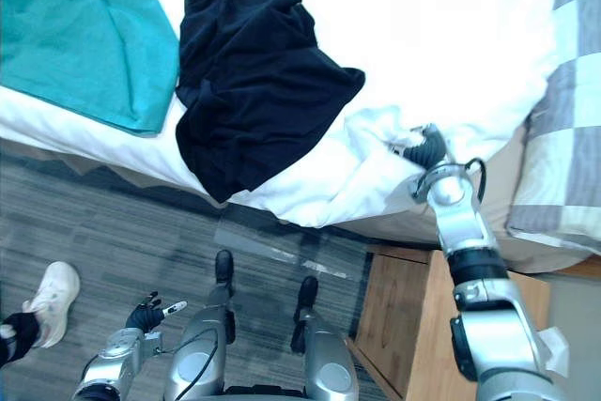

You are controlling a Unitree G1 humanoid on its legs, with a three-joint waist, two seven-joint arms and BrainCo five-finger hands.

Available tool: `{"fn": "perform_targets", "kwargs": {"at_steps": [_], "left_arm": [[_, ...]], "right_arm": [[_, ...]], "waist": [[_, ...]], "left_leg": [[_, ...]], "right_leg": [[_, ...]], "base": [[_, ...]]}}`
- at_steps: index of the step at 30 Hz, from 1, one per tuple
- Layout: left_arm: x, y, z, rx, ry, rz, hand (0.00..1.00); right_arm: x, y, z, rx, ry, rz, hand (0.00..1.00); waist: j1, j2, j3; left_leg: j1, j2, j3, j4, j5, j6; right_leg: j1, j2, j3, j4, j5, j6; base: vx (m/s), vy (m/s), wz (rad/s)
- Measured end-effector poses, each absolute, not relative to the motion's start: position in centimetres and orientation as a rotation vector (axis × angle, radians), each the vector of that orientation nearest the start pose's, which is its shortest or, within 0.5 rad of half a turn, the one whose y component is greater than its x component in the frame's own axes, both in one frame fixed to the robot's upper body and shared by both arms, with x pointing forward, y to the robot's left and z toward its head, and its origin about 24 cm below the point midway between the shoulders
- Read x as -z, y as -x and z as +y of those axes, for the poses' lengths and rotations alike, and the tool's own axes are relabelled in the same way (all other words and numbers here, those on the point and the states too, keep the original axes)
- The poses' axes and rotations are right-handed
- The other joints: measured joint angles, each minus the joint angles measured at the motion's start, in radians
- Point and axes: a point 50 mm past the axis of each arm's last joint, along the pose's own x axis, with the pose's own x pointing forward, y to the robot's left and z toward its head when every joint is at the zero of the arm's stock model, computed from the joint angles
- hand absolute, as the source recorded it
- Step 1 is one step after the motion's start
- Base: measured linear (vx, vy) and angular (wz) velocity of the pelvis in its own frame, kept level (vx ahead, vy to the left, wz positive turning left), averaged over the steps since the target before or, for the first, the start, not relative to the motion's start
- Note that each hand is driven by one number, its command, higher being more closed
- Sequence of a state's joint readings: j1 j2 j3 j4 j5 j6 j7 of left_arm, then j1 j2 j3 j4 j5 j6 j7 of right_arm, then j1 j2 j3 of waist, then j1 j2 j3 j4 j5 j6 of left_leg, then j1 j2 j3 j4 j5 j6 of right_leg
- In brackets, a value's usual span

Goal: Tidy the bed and pick cloth on bed and put in laundry

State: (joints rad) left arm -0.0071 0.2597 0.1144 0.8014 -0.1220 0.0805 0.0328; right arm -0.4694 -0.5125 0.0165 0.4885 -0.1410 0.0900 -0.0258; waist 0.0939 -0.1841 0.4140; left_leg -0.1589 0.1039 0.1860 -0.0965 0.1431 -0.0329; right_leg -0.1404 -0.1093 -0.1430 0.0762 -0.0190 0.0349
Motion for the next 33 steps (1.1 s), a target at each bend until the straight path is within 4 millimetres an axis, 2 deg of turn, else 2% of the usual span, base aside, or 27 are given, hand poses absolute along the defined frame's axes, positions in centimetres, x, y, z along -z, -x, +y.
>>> {"fn": "perform_targets", "kwargs": {"at_steps": [1,2,4,5,7,9,12,16,17,21,23,27,29,33], "left_arm": [[11.0,-17.0,26.0,-0.285,-0.101,0.849,0.00],[11.1,-16.9,25.9,-0.281,-0.108,0.861,0.00],[11.2,-16.7,25.8,-0.273,-0.121,0.874,0.00],[11.5,-16.2,25.6,-0.267,-0.124,0.892,0.00],[11.9,-15.4,25.6,-0.266,-0.133,0.916,0.00],[12.6,-14.2,25.6,-0.270,-0.132,0.970,0.00],[13.5,-12.5,25.5,-0.268,-0.123,1.032,0.00],[14.0,-11.0,25.3,-0.243,-0.123,1.076,0.00],[14.3,-10.4,25.3,-0.240,-0.122,1.102,0.00],[14.7,-9.5,25.3,-0.235,-0.125,1.133,0.00],[15.0,-8.6,25.2,-0.235,-0.108,1.163,0.00],[15.2,-8.2,24.7,-0.254,-0.042,1.165,0.00],[15.3,-8.2,24.6,-0.270,-0.009,1.159,0.00],[15.4,-7.2,24.6,-0.303,0.021,1.176,0.00]], "right_arm": [[-7.5,-32.5,-26.3,0.150,0.609,0.144,0.00],[-5.7,-31.3,-26.5,0.156,0.592,0.192,0.00],[-4.0,-30.0,-26.8,0.171,0.568,0.237,0.00],[-2.4,-28.8,-26.8,0.177,0.546,0.282,0.00],[-0.5,-27.1,-27.0,0.188,0.509,0.340,0.00],[1.6,-25.1,-27.5,0.212,0.483,0.417,0.00],[3.5,-22.9,-28.3,0.273,0.431,0.487,0.00],[5.4,-21.1,-28.7,0.343,0.327,0.540,0.00],[6.3,-20.6,-28.4,0.377,0.253,0.554,0.00],[7.3,-19.6,-28.3,0.483,0.062,0.545,0.00],[7.9,-18.6,-29.0,0.582,-0.083,0.542,0.00],[8.7,-16.8,-30.3,0.762,-0.308,0.522,0.00],[9.8,-13.4,-31.4,0.913,-0.385,0.561,0.00],[9.6,-10.5,-33.2,1.064,-0.404,0.531,0.00]], "waist": [[-0.003,-0.016,-0.015],[-0.004,-0.029,-0.035],[-0.009,-0.040,-0.054],[-0.028,-0.044,-0.086],[-0.035,-0.043,-0.117],[-0.046,-0.030,-0.148],[-0.055,-0.007,-0.197],[-0.072,0.023,-0.226],[-0.076,0.030,-0.234],[-0.077,0.039,-0.244],[-0.080,0.045,-0.252],[-0.083,0.060,-0.255],[-0.089,0.073,-0.264],[-0.107,0.085,-0.271]], "left_leg": [[0.018,0.002,0.005,0.000,-0.004,-0.005],[0.031,0.002,0.012,0.000,-0.007,-0.009],[0.049,0.002,0.023,-0.001,-0.011,-0.011],[0.057,0.002,0.028,-0.001,-0.014,-0.011],[0.076,0.002,0.045,-0.003,-0.020,-0.012],[0.104,0.000,0.058,-0.007,-0.030,-0.018],[0.125,0.000,0.076,-0.007,-0.045,-0.018],[0.163,-0.001,0.080,-0.008,-0.062,-0.025],[0.177,-0.002,0.083,-0.008,-0.064,-0.028],[0.203,-0.002,0.101,-0.008,-0.078,-0.029],[0.231,-0.002,0.112,-0.008,-0.092,-0.032],[0.264,-0.001,0.137,-0.008,-0.111,-0.039],[0.269,0.000,0.143,-0.008,-0.116,-0.043],[0.286,0.011,0.167,-0.009,-0.124,-0.052]], "right_leg": [[0.016,0.001,0.010,0.000,-0.006,0.006],[0.027,0.002,0.020,0.000,-0.013,0.008],[0.040,0.002,0.030,-0.001,-0.017,0.009],[0.045,0.001,0.035,-0.002,-0.021,0.010],[0.055,0.001,0.050,-0.005,-0.026,0.017],[0.078,0.000,0.067,-0.011,-0.027,0.020],[0.094,0.000,0.080,-0.026,-0.030,0.025],[0.137,-0.001,0.089,-0.041,-0.033,0.029],[0.152,-0.001,0.091,-0.047,-0.034,0.030],[0.179,-0.001,0.101,-0.062,-0.033,0.029],[0.199,-0.001,0.110,-0.063,-0.034,0.030],[0.219,0.000,0.133,-0.069,-0.035,0.031],[0.220,0.002,0.141,-0.068,-0.034,0.032],[0.220,0.013,0.160,-0.057,-0.034,0.032]], "base": [[0.04,-0.006,-0.12],[0.04,-0.003,-0.14],[0.01,0.003,-0.16],[0.01,0.010,-0.13],[0.03,0.009,-0.24],[0.03,0.009,-0.23],[0.04,0.006,-0.19],[0.07,0.000,-0.06],[0.07,-0.004,-0.06],[0.07,0.002,-0.10],[0.10,0.013,-0.17],[0.07,0.006,-0.22],[0.06,-0.006,-0.10],[0.00,-0.026,-0.23]]}}
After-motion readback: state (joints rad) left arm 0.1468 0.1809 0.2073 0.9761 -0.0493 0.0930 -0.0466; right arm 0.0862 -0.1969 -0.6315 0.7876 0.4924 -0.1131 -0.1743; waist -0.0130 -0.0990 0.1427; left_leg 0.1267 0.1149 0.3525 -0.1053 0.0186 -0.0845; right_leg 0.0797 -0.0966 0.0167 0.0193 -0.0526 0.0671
